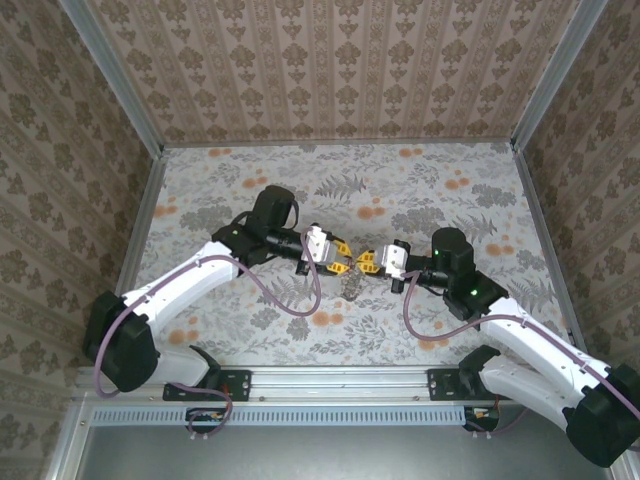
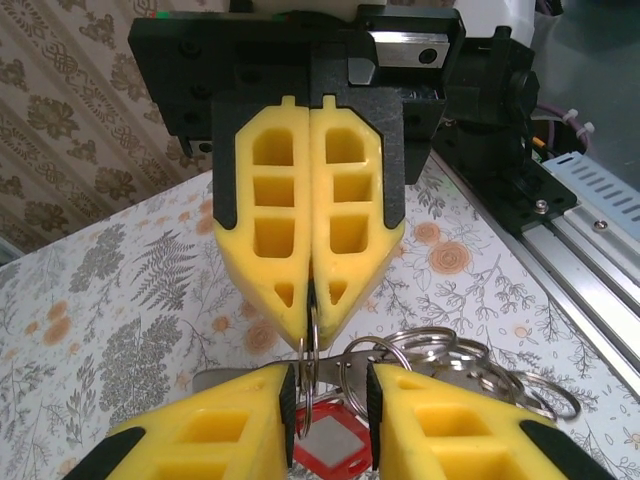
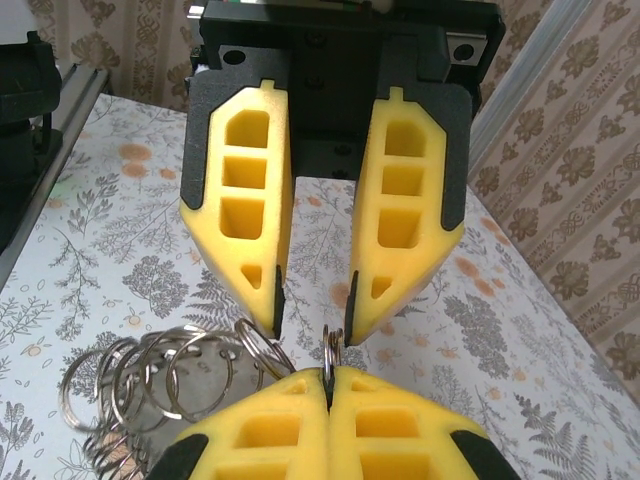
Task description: Put the keys on the keyring
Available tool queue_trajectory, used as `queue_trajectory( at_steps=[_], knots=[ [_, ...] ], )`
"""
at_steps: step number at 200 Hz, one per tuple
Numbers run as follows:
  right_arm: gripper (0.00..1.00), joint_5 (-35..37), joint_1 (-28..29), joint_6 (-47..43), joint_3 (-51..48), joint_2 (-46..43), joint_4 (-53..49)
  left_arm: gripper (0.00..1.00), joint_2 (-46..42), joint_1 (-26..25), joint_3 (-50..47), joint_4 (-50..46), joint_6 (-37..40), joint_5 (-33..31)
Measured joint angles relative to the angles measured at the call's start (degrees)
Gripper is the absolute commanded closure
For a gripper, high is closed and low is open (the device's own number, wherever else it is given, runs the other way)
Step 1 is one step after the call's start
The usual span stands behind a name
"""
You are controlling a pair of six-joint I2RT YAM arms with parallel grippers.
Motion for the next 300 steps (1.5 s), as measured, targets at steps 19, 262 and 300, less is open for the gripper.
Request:
queue_trajectory(
  at_steps=[19, 262, 300],
  knots=[
    [1.00, 0.1, 0.0, 0.3, 0.0, 0.0, 0.8, 0.73, 0.2, 0.0, 0.0, 0.0, -0.1, 0.1],
    [0.78, 6.6, 0.2, 2.1, 9.4, 7.4, -17.3, 1.00, 1.2, -4.6, 4.0, -8.1, 2.5, -20.2],
    [0.78, 6.5, 0.2, 1.9, 10.9, 9.4, -20.4, 1.00, 2.1, -4.9, 4.2, -10.1, 3.4, -22.3]
  ],
)
